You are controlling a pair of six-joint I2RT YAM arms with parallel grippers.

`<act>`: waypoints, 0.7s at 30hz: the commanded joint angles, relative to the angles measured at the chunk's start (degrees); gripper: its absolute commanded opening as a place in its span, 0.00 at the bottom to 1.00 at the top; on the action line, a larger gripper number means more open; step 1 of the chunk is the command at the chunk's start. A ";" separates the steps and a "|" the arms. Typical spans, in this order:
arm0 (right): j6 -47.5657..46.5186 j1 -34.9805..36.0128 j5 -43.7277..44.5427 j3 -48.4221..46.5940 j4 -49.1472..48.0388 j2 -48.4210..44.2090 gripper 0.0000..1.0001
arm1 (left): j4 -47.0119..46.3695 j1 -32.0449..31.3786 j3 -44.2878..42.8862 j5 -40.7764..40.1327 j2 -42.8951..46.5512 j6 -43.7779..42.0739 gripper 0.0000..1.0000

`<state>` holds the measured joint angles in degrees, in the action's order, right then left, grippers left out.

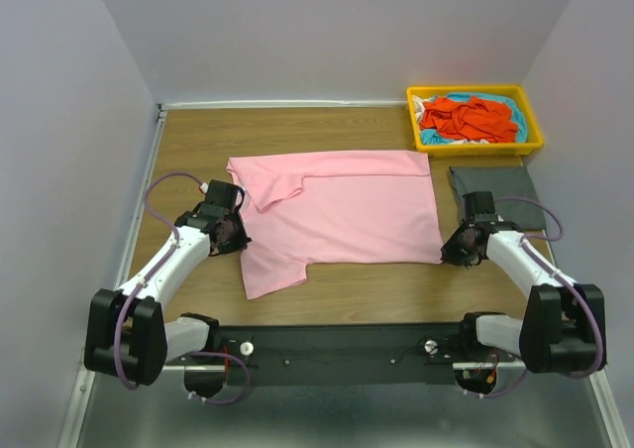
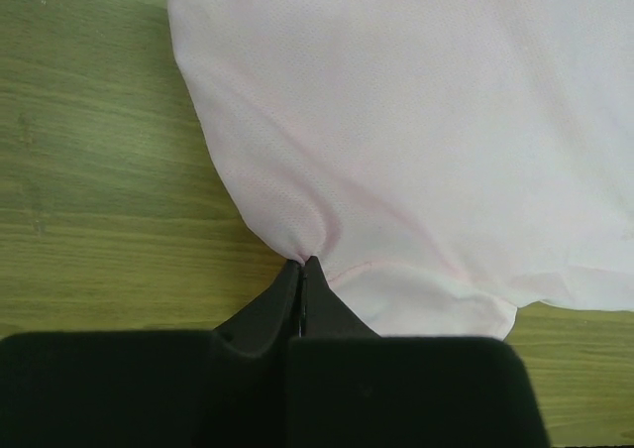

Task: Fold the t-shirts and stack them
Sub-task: Fold the tshirt

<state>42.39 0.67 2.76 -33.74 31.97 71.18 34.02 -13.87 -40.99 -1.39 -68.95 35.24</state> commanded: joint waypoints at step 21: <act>-8.29 -0.23 0.22 -22.67 11.10 8.44 0.01 | 2.91 5.69 -9.89 4.90 -1.09 -6.06 0.00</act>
<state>37.19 0.67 2.52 -51.66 42.76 76.49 40.34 -10.61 -47.31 0.08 -67.61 31.75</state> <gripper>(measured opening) 0.012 0.008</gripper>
